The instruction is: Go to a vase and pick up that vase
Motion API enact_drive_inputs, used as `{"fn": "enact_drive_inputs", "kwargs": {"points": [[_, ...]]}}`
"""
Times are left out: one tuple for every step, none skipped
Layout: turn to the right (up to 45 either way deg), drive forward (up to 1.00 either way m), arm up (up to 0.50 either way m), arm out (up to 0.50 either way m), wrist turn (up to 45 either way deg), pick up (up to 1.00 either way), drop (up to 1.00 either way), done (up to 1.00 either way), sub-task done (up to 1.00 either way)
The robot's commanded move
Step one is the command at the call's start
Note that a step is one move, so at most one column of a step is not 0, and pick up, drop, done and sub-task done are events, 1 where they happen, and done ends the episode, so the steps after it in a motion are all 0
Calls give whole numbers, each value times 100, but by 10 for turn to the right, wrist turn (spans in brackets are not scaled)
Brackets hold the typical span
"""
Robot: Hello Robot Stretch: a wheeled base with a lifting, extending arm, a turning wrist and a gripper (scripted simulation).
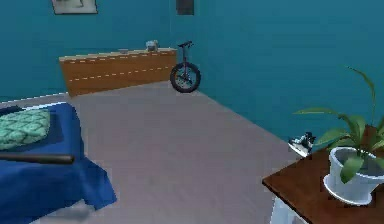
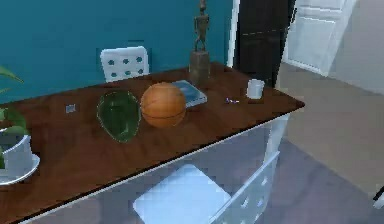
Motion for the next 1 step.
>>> {"fn": "enact_drive_inputs", "kwargs": {"points": [[-450, 0, 0, 0, 0, 0, 0, 0, 0]]}}
